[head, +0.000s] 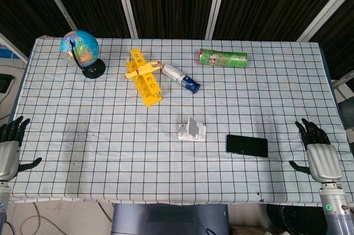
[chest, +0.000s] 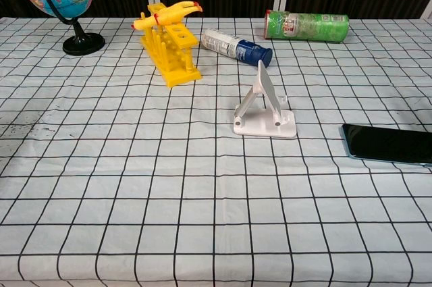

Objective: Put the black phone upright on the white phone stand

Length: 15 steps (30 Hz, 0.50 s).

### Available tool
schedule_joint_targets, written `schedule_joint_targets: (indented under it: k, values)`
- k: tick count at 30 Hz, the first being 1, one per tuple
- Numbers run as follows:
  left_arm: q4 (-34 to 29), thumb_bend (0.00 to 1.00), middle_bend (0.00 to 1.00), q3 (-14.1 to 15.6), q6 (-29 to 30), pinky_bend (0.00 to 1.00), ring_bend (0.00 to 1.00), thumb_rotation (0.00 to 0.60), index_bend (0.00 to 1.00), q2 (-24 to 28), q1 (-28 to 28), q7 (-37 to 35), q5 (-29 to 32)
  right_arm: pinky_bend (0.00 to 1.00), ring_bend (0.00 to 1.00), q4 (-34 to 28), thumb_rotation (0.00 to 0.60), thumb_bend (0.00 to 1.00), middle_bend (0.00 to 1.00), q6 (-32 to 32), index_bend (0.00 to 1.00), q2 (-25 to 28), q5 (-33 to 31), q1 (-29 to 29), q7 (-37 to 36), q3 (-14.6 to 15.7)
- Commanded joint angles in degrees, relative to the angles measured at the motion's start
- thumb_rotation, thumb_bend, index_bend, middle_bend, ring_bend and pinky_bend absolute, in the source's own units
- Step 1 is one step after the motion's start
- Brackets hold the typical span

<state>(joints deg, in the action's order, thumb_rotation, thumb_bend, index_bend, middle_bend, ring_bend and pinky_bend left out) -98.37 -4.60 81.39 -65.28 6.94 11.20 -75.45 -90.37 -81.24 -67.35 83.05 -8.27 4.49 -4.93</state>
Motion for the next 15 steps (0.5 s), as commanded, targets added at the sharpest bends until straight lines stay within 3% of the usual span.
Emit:
schedule_joint_targets:
  k: [1, 15]
  values:
    - [0.0, 0.00, 0.00, 0.0, 0.0, 0.00, 0.00, 0.600, 0.00, 0.0, 0.0, 0.0, 0.0, 0.14, 0.00, -0.2, 0.600, 0.05, 0.00, 0.0, 0.00, 0.1, 0.4, 0.0, 0.2, 0.2]
    - [-0.1, 0.00, 0.00, -0.2, 0.0, 0.00, 0.00, 0.600, 0.00, 0.0, 0.0, -0.5, 0.1, 0.14, 0.00, -9.3, 0.600, 0.06, 0.00, 8.7, 0.00, 2.7, -0.9, -3.7, 5.5, 1.6]
